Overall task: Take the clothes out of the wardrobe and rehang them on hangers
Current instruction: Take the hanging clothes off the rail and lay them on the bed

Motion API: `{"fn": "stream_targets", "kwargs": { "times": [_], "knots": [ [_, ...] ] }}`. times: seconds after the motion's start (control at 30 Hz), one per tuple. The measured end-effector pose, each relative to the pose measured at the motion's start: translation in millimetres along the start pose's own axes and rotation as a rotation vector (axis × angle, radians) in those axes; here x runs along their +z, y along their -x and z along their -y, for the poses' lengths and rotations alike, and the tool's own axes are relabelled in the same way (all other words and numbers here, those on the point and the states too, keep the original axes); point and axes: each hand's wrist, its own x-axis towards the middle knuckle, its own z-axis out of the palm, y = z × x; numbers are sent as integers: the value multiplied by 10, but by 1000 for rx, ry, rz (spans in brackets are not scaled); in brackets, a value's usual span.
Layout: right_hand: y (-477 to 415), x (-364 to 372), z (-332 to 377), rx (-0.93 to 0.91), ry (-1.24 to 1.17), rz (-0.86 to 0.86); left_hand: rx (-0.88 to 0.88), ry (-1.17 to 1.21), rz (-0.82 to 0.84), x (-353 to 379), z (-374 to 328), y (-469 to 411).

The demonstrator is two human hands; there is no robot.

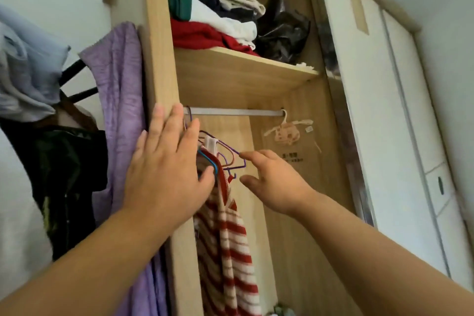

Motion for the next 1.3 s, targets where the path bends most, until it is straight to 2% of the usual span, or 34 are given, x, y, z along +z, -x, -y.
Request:
{"fn": "stream_targets", "kwargs": {
  "times": [0.13,0.37,0.57,0.7,0.8,0.93,1.3],
  "knots": [
    [-520,2,-237,-12,-75,34,-26,-149,-27,-17,-45,-378],
    [-1226,325,-624,90,-409,112,-30,-377,-75,85,-118,-545],
    [-1625,645,-800,82,-361,247,29,-477,-145,118,-74,-582],
    [-1798,761,-811,113,-356,178,18,-460,-198,140,-87,-568],
    [-1894,797,-820,174,-471,140,8,-457,-199,143,-110,-561],
    [-1975,792,-841,208,-496,59,15,-470,-195,130,-131,-571],
    [-1736,347,-1117,158,-422,-142,7,-488,-162,128,-99,-569]
  ]
}}
